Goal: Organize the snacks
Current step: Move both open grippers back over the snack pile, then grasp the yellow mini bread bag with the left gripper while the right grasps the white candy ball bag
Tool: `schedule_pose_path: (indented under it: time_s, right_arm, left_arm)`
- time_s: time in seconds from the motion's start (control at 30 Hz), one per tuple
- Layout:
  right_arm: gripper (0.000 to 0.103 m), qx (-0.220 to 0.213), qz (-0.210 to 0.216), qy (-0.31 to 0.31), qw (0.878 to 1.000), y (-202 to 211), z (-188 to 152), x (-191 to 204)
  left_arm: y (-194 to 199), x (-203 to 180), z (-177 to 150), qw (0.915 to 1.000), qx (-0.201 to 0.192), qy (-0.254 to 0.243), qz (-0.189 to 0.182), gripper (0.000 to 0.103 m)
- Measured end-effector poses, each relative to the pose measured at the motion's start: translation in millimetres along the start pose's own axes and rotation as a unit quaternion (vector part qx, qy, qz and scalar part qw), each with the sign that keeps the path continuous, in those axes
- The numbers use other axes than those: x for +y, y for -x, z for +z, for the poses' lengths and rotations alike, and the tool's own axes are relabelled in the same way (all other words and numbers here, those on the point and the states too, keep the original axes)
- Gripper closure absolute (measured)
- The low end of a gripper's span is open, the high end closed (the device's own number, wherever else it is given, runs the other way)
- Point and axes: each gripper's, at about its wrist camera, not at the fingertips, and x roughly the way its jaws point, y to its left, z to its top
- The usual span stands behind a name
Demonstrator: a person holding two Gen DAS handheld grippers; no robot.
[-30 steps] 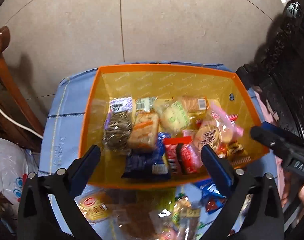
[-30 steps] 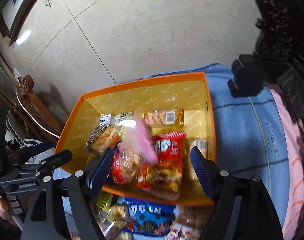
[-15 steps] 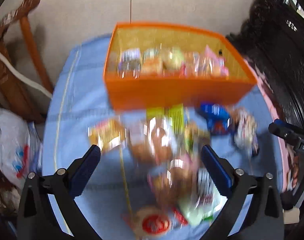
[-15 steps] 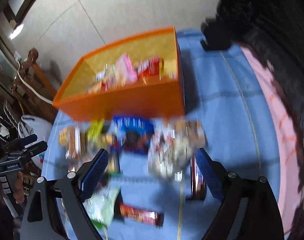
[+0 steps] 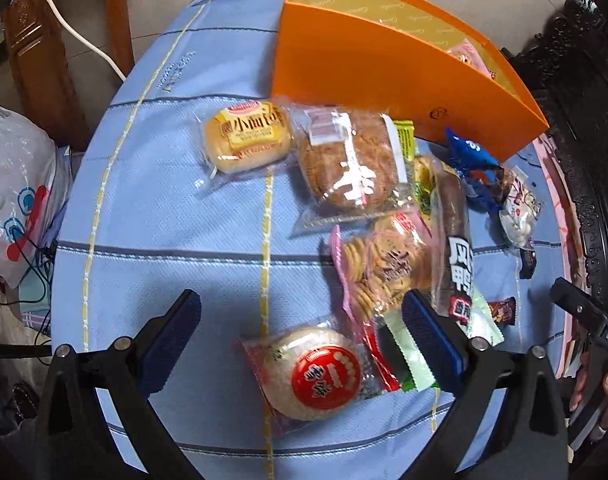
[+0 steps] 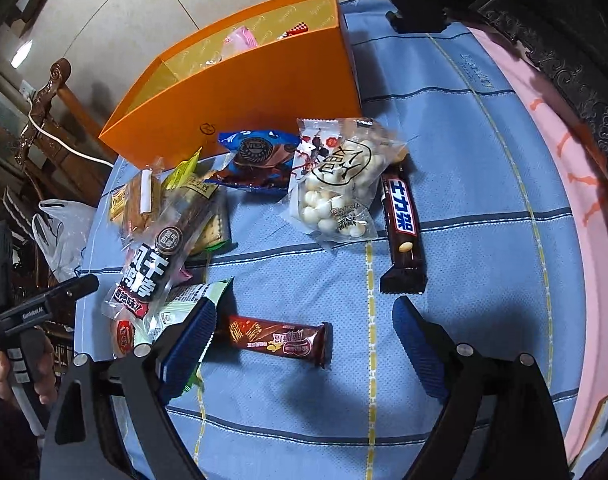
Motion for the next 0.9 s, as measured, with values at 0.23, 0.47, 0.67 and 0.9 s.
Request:
schedule_pose_path:
  time_s: [0.23, 0.47, 0.67, 0.9]
  right_arm:
    - [0.012, 0.001, -0.005, -0.017, 1.0, -2.9, 6.4, -12.5]
    - [0.012, 0.013, -0.008, -0.031, 0.999, -12.7, 18.9, -21.8]
    - [0.012, 0.02, -0.02, -0.046, 0.999, -18.8, 34.3, -35.8]
    - [0.012, 0.03, -0.036, -0.069, 0.997, -34.2, 57.1, -50.3]
  left_arm:
    - [-0.7, 23.9, 33.9, 0.9992, -0.026, 0.003, 0.032, 0.004]
    - [-30.7, 27.9, 73.8, 0.9935, -0.016, -0.094, 0.061, 0.004]
    - [-74.4, 21.9, 99.2, 0.9787, 0.022, -0.192, 0.07, 0.004]
    - [-97.1, 19.2, 113.3, 0.9731, 0.027, -0.226, 0.037, 0.037]
